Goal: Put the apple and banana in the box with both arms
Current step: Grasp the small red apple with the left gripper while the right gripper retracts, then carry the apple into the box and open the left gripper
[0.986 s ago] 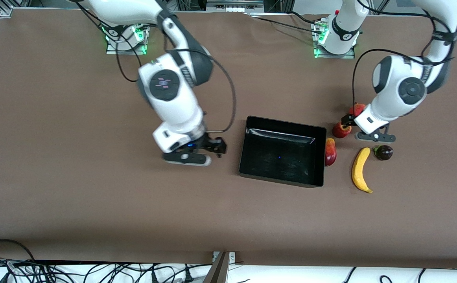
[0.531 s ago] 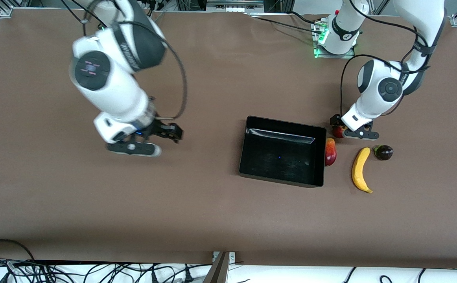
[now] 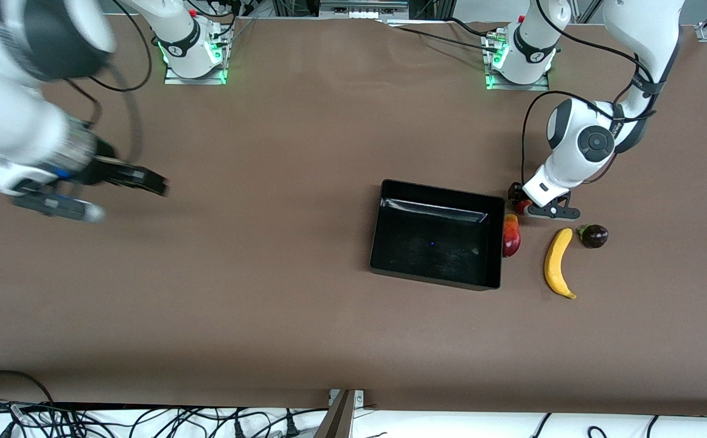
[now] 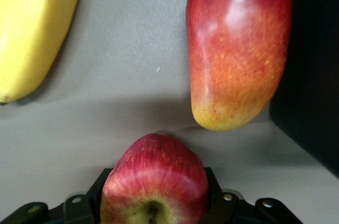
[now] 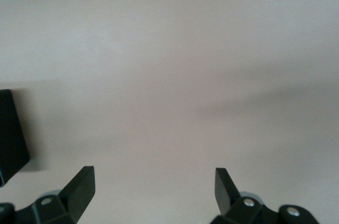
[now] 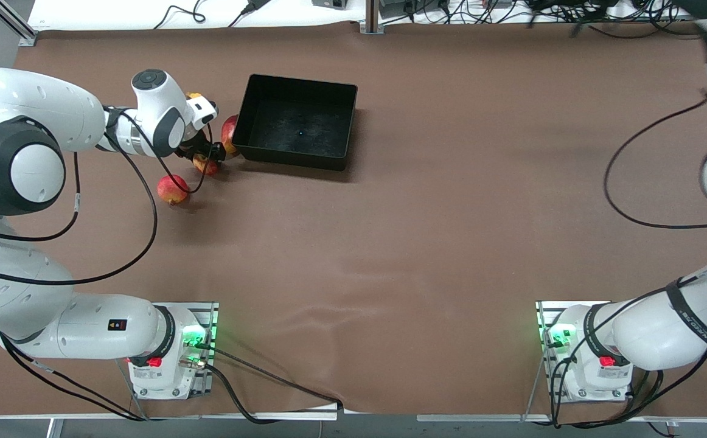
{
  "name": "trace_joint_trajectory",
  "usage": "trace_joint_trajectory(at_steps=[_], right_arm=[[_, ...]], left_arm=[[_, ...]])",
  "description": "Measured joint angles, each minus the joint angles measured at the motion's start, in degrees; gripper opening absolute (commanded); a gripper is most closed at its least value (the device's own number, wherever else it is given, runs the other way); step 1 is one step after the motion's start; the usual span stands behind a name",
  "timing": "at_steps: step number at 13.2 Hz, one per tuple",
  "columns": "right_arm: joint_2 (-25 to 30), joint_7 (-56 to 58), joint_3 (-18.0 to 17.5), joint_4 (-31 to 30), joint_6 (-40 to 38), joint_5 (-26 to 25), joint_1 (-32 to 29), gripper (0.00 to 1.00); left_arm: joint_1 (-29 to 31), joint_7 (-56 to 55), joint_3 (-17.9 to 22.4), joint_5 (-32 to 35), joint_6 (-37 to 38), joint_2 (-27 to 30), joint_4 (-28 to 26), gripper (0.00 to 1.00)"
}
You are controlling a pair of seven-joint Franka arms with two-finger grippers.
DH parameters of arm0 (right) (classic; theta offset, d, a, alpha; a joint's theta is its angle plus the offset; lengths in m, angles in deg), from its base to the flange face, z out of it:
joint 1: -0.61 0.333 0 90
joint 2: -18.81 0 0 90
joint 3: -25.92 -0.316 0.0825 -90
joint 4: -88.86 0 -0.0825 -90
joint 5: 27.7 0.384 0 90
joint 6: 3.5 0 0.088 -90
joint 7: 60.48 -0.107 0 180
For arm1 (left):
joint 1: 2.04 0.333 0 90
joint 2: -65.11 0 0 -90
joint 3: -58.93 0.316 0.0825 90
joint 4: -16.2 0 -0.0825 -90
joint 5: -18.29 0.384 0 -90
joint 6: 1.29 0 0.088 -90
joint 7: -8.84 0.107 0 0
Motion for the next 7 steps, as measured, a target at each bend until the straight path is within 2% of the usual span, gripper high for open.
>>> trace_joint_trajectory(at_steps=[2,5,7], right_arm=[[4.49,2.01,-0.72,-2.97,-0.79,-0.05,-4.04,1.00],[10.12,4.18,-4.26,-6.23,-2.13,-1.11,-7.58,1.00],[12.29,5.28,-5.58,-7.45,-3.15,-2.79,-7.77,1.00]], left_arm=[[0.02,0.00,-0.74,0.00,10.61,3.04,4.54,0.00],[-0.14,-2.93,-5.15,-0.04,32.82,7.07,19.35,0.00],[-0.63,-10.90,-9.93,-0.06,38.60,6.48,26.97,0.00]])
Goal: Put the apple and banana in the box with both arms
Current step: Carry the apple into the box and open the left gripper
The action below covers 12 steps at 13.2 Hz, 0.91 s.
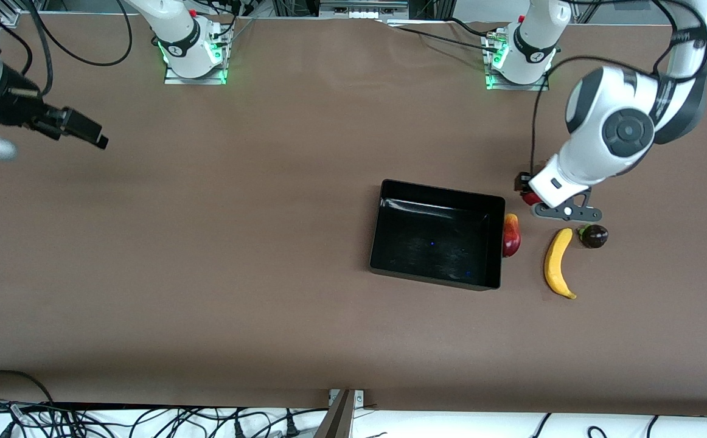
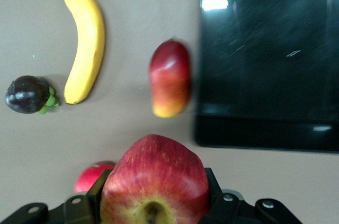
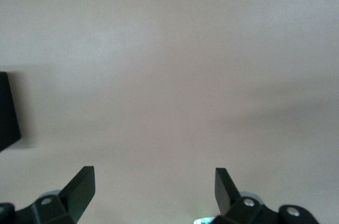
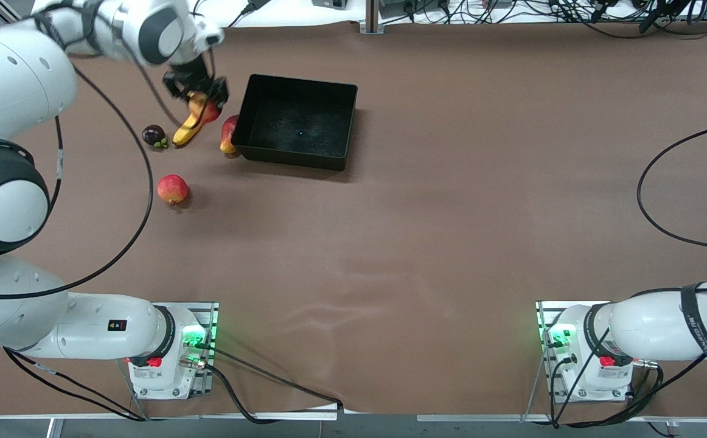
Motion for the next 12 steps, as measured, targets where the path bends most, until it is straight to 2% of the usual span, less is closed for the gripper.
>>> trace_joint_trajectory(at_steps=[2,3,6,8,9,10,11,12], right_arm=[[0.53,1.22,-1.02,-0.60,-0.05,-2.26,-0.02,1.00],[0.49,1.47,-1.42,-0.93,-0.03,-3.23,-0.06,1.00],[0.33,1.81,-4.35,-1.40,0.00,-5.26,-0.45,1.00],[0.35,1.81,-6.27,-1.42,0.02,-5.52,-0.62,1.00],[0.33,1.81,-6.80,-1.47,0.02,-5.56,-0.71,1.00],[0.28,1.87,-6.87,-1.53,-0.02,-5.60,-0.82,1.00],[0.18,2.08,-6.73,-1.60,-0.02,-5.60,-1.18,1.00],[-0.01,2.52,-6.53,-1.61,0.03,-5.60,-1.59,1.00]], left_arm=[[-1.63,-9.47,-3.50,0.00,-1.07,-3.68,2.95,0.00],[-2.45,-12.44,-3.97,0.00,-3.84,-6.66,3.37,0.01],[-3.04,-14.11,-3.89,0.00,-10.22,-15.76,3.60,0.02],[-3.05,-14.17,-3.80,0.52,-14.31,-20.29,3.53,0.07],[-3.07,-14.47,-3.79,0.86,-16.76,-22.08,3.33,0.25],[-3.12,-14.92,-3.79,0.90,-18.83,-23.69,3.09,0.69],[-3.27,-15.53,-3.79,0.93,-19.76,-24.78,3.02,1.00],[-3.47,-15.74,-3.80,0.94,-20.03,-25.27,3.02,1.00]])
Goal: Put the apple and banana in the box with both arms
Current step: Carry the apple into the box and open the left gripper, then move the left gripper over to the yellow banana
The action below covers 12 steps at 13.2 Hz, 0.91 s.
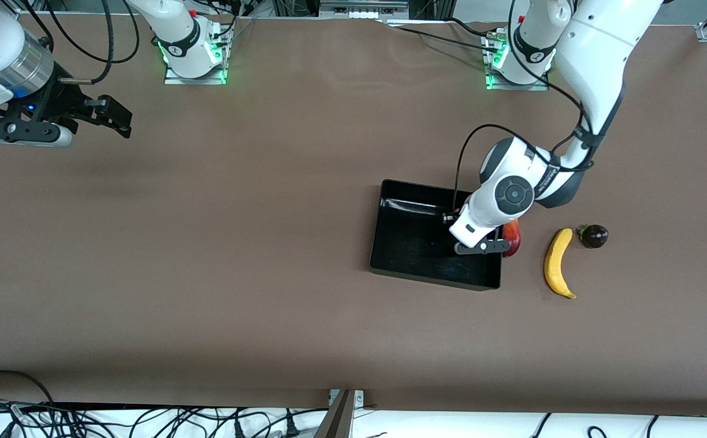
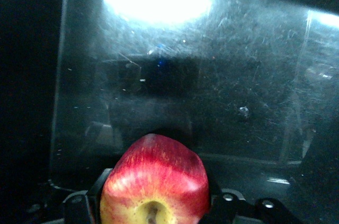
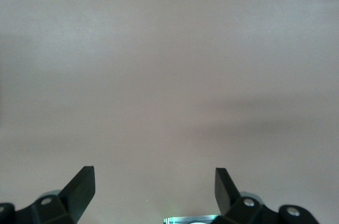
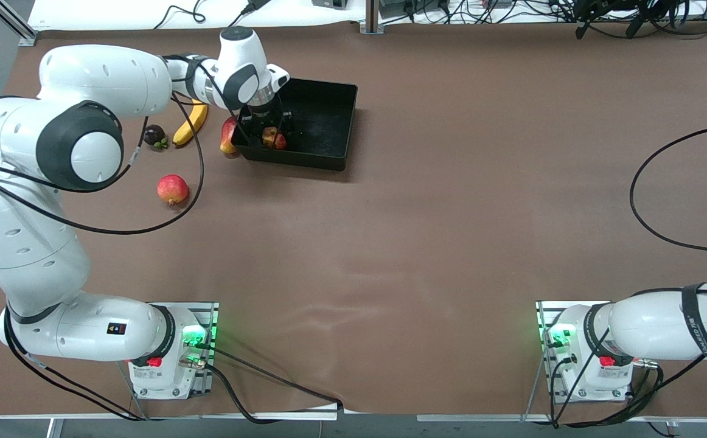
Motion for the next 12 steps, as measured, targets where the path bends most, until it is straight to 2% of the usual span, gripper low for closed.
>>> trace_joint_trajectory(at_steps=[3,6,8,10,12], right_arm=[[-1.22,0.67,0.59,-0.25,2.73,0.00,-0.60,1.00],[-2.79,2.94,1.83,-0.44,5.90,0.00,-0.76,1.00],[-2.98,5.47,3.10,-0.44,6.09,0.02,-0.97,1.00],[-2.91,6.13,3.77,-0.37,6.09,0.03,-1.16,1.00],[-2.83,6.14,4.31,-0.29,6.09,0.03,-1.18,1.00]], left_arm=[[0.10,-0.07,0.02,0.01,2.13,1.20,1.16,1.00],[0.50,0.70,0.73,0.67,16.04,5.23,8.26,1.00],[1.99,6.48,1.70,3.91,22.48,7.20,13.50,1.00],[6.62,17.10,2.28,6.68,23.10,7.32,15.63,1.00],[12.46,27.26,2.48,8.12,17.42,4.54,15.22,1.00]])
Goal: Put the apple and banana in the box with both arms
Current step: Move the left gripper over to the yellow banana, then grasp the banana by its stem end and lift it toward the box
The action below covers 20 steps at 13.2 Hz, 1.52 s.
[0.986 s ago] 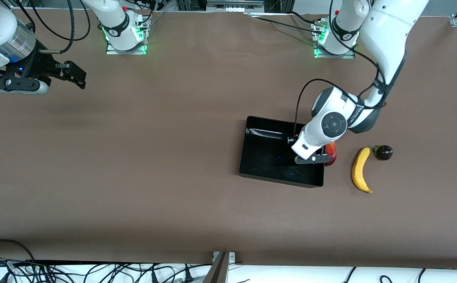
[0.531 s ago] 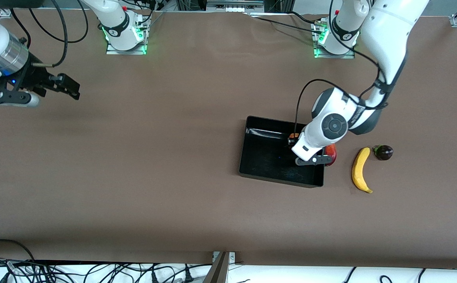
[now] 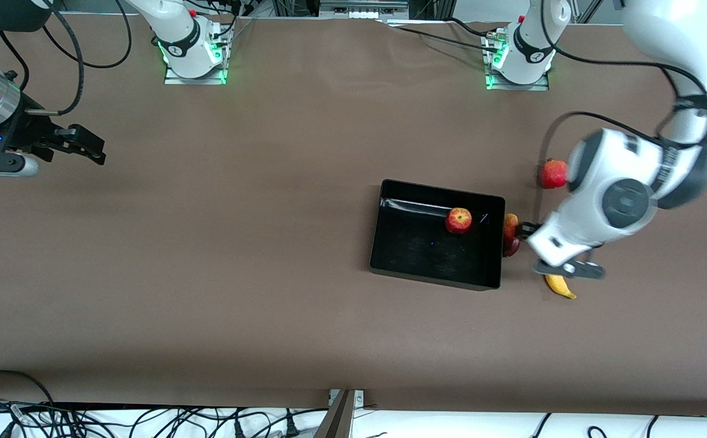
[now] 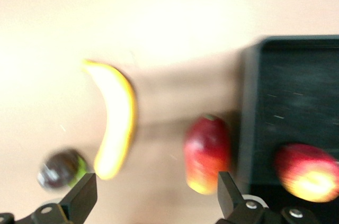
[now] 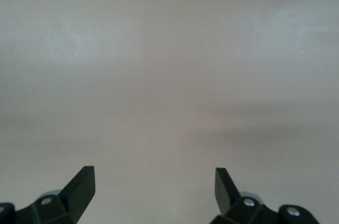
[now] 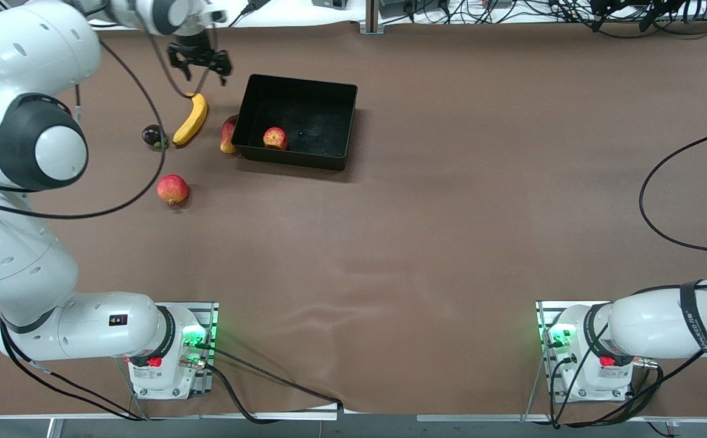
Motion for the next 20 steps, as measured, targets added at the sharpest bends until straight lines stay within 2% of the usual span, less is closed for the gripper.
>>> trace_joint_trajectory(at_steps=[2,4,5,7,8,9,10,11,15,17,20], right_arm=[[-0.72,0.04,-0.03,-0.21,-0.07,0.00,0.02,1.00],[-1.87,0.04,0.02,0.10,0.30,0.00,0.02,1.00],[-1.94,0.04,0.21,0.69,0.34,0.00,0.01,1.00],[-1.73,0.04,0.42,1.96,0.07,0.01,0.00,1.00],[-1.67,0.04,0.33,2.27,-0.27,0.01,0.03,1.00],[-1.66,0.04,0.19,2.35,-0.40,0.01,0.06,1.00],[-1.74,0.04,0.07,2.35,-0.43,0.02,0.09,1.00],[-1.97,0.04,0.02,2.33,-0.36,0.02,0.11,1.00],[-3.10,0.04,-0.13,2.33,0.51,0.08,0.69,1.00],[-3.12,0.04,-0.16,2.34,2.78,0.08,1.09,1.00],[-3.14,0.04,-0.16,2.36,2.97,0.08,1.44,1.00]], left_arm=[[3.57,4.28,0.03,0.18,-6.21,-4.95,-0.45,1.00],[4.23,4.72,-0.02,0.47,-12.97,-9.33,-1.70,1.00],[4.22,4.72,-0.03,1.11,-16.62,-10.81,-3.08,0.93],[4.69,4.66,0.01,4.30,-19.63,-11.99,-4.86,0.34],[5.05,4.66,0.01,5.09,-19.68,-12.00,-5.14,0.14],[5.32,4.68,0.00,5.23,-19.66,-12.01,-5.35,0.09],[5.43,4.69,-0.01,5.24,-19.65,-12.01,-5.56,0.16],[5.45,4.69,-0.01,5.24,-19.65,-12.01,-5.72,0.01],[5.59,4.68,-0.18,5.24,-18.91,-11.76,-5.67,0.00],[5.38,4.29,-2.16,5.23,-12.32,-9.95,-3.62,0.00],[3.83,-4.22,-10.92,4.70,2.68,-5.88,4.38,0.00]])
